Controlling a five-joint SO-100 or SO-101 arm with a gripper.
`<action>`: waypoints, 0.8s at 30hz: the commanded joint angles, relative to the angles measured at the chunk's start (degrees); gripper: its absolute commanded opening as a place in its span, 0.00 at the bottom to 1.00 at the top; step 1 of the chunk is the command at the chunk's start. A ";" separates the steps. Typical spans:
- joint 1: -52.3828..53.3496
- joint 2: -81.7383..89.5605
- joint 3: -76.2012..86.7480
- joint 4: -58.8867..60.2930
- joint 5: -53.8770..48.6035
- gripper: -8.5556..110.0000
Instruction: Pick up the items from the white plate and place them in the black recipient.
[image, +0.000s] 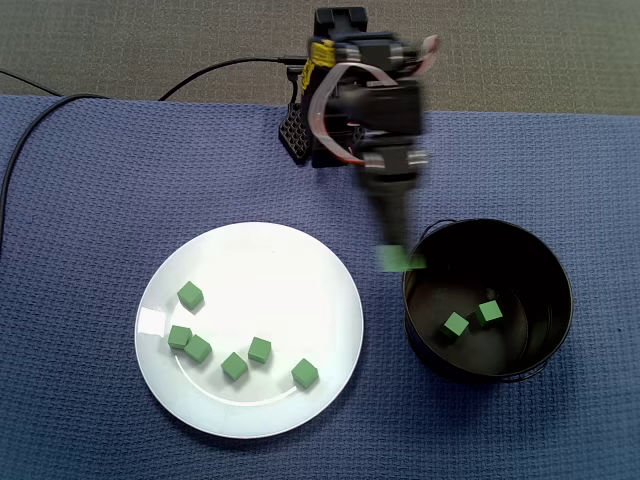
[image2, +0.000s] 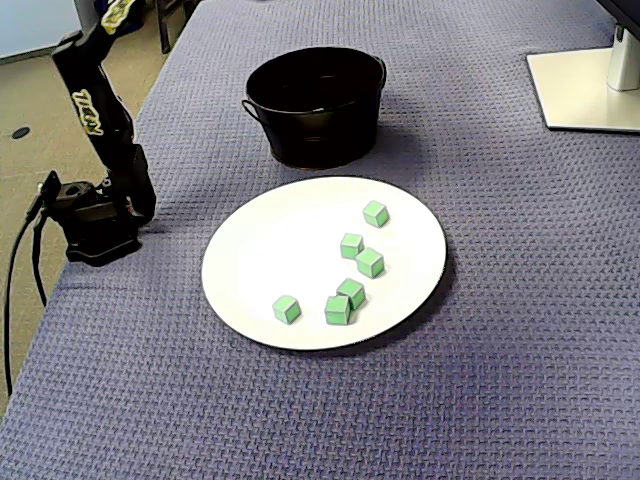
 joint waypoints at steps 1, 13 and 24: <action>-13.10 -11.51 -8.96 -0.35 1.05 0.07; -22.76 -36.04 -0.79 3.96 5.80 0.07; -14.15 -20.48 -8.17 15.73 2.64 0.42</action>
